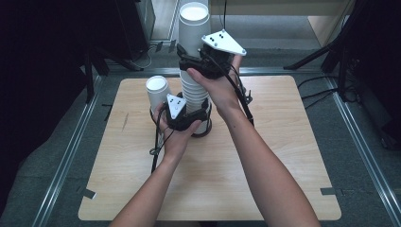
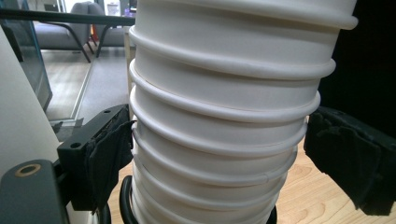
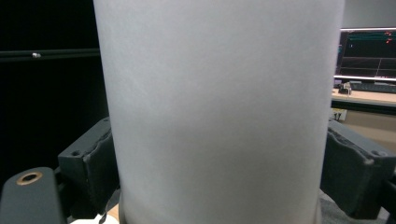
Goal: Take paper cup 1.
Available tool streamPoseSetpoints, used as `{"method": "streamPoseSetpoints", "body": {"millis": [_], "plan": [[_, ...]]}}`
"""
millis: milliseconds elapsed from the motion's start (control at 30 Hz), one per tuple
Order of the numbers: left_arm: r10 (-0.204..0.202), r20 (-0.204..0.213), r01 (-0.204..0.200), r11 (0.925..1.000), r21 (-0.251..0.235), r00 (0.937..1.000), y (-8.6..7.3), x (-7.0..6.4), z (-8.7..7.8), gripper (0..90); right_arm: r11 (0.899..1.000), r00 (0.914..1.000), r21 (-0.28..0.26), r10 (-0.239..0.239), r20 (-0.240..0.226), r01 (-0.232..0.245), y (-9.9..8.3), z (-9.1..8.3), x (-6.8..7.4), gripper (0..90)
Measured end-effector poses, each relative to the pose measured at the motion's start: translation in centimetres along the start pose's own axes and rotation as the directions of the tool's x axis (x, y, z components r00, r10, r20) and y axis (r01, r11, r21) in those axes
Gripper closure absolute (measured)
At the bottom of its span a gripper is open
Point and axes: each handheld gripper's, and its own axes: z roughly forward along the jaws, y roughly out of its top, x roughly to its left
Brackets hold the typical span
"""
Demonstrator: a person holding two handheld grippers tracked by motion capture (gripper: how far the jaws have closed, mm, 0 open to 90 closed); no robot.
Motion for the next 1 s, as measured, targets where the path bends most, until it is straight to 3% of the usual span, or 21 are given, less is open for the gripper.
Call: {"method": "streamPoseSetpoints", "body": {"millis": [267, 667, 1000], "plan": [[-0.010, 0.022, 0.010, 0.9999, 0.008, 0.9997, -0.1, 0.4, -0.2, 8.9, 1.000, 0.9999, -0.023, -0.007, 0.012, 0.007, 0.9, 0.1, 0.1, 11.1], [-0.001, 0.017, 0.001, 1.0000, 0.008, 0.9999, -0.2, 0.2, -0.2, 10.3, 0.995, 0.9987, -0.095, -0.035, 0.038, 0.039, 2.0, 0.1, 0.5, 11.4], [-0.001, 0.015, 0.001, 0.9999, 0.010, 0.9999, -0.2, 0.2, -0.3, 10.8, 0.993, 0.9983, -0.113, -0.029, 0.051, 0.035, 3.0, 0.1, 0.3, 11.4]]}}
